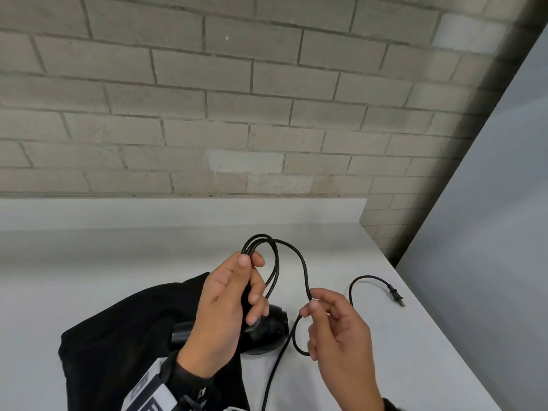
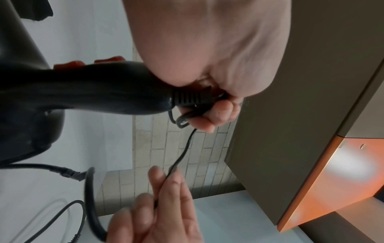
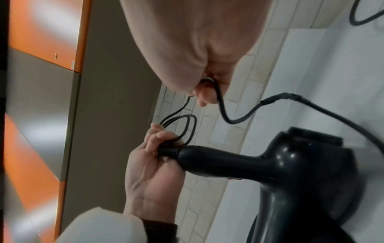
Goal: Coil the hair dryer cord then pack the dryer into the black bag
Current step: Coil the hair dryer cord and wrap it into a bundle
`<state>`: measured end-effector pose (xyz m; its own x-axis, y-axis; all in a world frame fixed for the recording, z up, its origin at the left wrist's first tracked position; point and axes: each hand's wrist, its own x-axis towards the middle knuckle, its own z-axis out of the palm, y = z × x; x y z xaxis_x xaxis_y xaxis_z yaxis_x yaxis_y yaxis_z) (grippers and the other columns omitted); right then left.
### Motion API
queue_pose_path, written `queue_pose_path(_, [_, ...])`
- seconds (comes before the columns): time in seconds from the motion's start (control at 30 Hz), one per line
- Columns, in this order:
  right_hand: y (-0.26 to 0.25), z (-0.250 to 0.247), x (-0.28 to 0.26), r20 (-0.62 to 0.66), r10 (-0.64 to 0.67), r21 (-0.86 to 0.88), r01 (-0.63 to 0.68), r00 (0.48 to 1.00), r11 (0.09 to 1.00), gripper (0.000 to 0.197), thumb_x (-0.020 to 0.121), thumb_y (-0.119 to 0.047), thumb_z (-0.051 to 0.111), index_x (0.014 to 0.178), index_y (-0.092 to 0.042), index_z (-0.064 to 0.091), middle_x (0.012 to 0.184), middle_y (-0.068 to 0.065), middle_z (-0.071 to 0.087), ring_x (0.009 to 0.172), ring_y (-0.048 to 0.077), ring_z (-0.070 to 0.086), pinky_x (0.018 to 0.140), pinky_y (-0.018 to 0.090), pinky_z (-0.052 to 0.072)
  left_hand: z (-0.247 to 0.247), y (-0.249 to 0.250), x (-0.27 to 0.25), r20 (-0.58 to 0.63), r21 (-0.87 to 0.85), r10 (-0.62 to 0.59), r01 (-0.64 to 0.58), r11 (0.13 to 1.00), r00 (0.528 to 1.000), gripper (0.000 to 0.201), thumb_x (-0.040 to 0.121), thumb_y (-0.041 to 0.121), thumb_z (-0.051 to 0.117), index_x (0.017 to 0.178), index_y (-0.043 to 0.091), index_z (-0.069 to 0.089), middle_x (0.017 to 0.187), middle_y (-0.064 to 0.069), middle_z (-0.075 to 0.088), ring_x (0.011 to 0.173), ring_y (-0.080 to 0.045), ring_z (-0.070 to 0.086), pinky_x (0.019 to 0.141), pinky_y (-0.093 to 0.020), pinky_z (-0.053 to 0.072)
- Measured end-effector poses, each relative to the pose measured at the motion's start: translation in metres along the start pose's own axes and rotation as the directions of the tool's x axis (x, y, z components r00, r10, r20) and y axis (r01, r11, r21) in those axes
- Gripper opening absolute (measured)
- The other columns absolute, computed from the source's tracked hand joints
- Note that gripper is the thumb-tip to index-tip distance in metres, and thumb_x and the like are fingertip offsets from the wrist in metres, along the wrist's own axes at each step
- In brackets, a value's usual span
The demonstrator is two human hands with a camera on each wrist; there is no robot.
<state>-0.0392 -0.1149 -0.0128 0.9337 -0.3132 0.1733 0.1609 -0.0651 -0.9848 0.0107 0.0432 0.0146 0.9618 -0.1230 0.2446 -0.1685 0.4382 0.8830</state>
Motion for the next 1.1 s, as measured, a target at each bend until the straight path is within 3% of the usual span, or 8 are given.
queue_pose_path(0.2, [-0.009,0.014,0.006,0.113,-0.108,-0.194,0.129,0.988,0.972,0.019,0.098,-0.017,0.055,0.099,-0.032,0.066,0.083,-0.004,0.072,0.062,0.005,0.061,0.060,0.014,0.044,-0.002,0.001,-0.004,0.192,-0.057,-0.039,0.051,0.997,0.981,0.033,0.094,0.041,0.058,0.101,0.009,0.063,0.061,-0.009,0.054,0.039,-0.018,0.047,0.055,-0.031,0.051])
queue_pose_path(0.3, [-0.014,0.022,0.006,0.187,-0.021,-0.175,0.055,0.982,0.983,0.005,0.094,-0.030,0.060,0.098,-0.034,0.061,0.077,-0.003,0.069,0.067,0.015,0.064,0.062,0.021,0.047,-0.007,0.001,-0.004,0.250,-0.100,-0.058,0.085,0.991,0.966,0.041,0.088,0.048,0.067,0.098,0.009,0.062,0.063,-0.010,0.055,0.042,-0.021,0.051,0.057,-0.033,0.052])
queue_pose_path(0.43, [-0.017,0.030,0.014,0.140,0.055,-0.211,-0.025,0.989,0.977,0.033,0.091,-0.040,0.062,0.118,-0.032,0.045,0.083,-0.007,0.069,0.058,0.017,0.062,0.057,0.030,0.050,-0.010,0.001,-0.007,0.325,-0.128,-0.085,0.133,0.983,0.942,0.040,0.086,0.049,0.068,0.090,0.010,0.060,0.055,-0.007,0.049,0.038,-0.019,0.050,0.056,-0.034,0.052])
queue_pose_path(0.57, [-0.022,0.028,0.031,0.195,-0.133,-0.341,0.194,0.972,0.920,0.059,0.092,-0.040,0.060,0.141,-0.040,0.027,0.111,-0.020,0.057,0.049,0.007,0.052,0.053,0.018,0.043,-0.011,0.000,-0.008,0.375,-0.117,-0.110,0.165,0.979,0.921,0.038,0.089,0.049,0.065,0.085,0.011,0.060,0.051,-0.003,0.048,0.036,-0.017,0.050,0.055,-0.033,0.052])
queue_pose_path(0.7, [-0.031,0.021,0.048,0.275,-0.256,-0.347,0.344,0.927,0.873,0.023,0.098,-0.027,0.055,0.121,-0.029,0.055,0.075,-0.006,0.065,0.049,0.006,0.052,0.053,0.016,0.041,-0.014,0.000,-0.007,0.393,-0.096,-0.086,0.133,0.986,0.916,0.037,0.091,0.049,0.062,0.082,0.013,0.061,0.051,-0.003,0.052,0.044,-0.020,0.056,0.065,-0.037,0.053])
queue_pose_path(0.8, [-0.036,0.020,0.050,0.266,-0.290,-0.324,0.368,0.919,0.871,0.012,0.099,-0.020,0.053,0.098,-0.025,0.064,0.064,0.000,0.064,0.047,0.006,0.053,0.049,0.019,0.044,-0.015,-0.002,-0.008,0.393,-0.082,-0.045,0.084,0.993,0.918,0.037,0.092,0.047,0.061,0.081,0.012,0.063,0.056,-0.008,0.061,0.054,-0.023,0.062,0.078,-0.041,0.055])
queue_pose_path(1.0, [-0.041,0.026,0.046,0.107,-0.131,-0.151,0.147,0.986,0.978,0.016,0.093,-0.026,0.062,0.077,-0.022,0.060,0.062,0.005,0.069,0.041,0.010,0.044,0.045,0.026,0.039,-0.012,-0.005,-0.009,0.334,-0.034,-0.030,0.044,0.998,0.942,0.044,0.086,0.050,0.067,0.085,0.007,0.065,0.069,-0.018,0.069,0.069,-0.031,0.070,0.089,-0.041,0.054])
queue_pose_path(1.1, [-0.041,0.029,0.044,0.057,-0.064,-0.084,0.069,0.996,0.994,0.017,0.090,-0.028,0.067,0.078,-0.020,0.057,0.062,0.008,0.070,0.040,0.011,0.043,0.046,0.025,0.037,-0.010,-0.005,-0.011,0.337,-0.046,-0.028,0.046,0.998,0.941,0.040,0.085,0.051,0.068,0.085,0.011,0.064,0.061,-0.012,0.064,0.059,-0.024,0.066,0.084,-0.042,0.055])
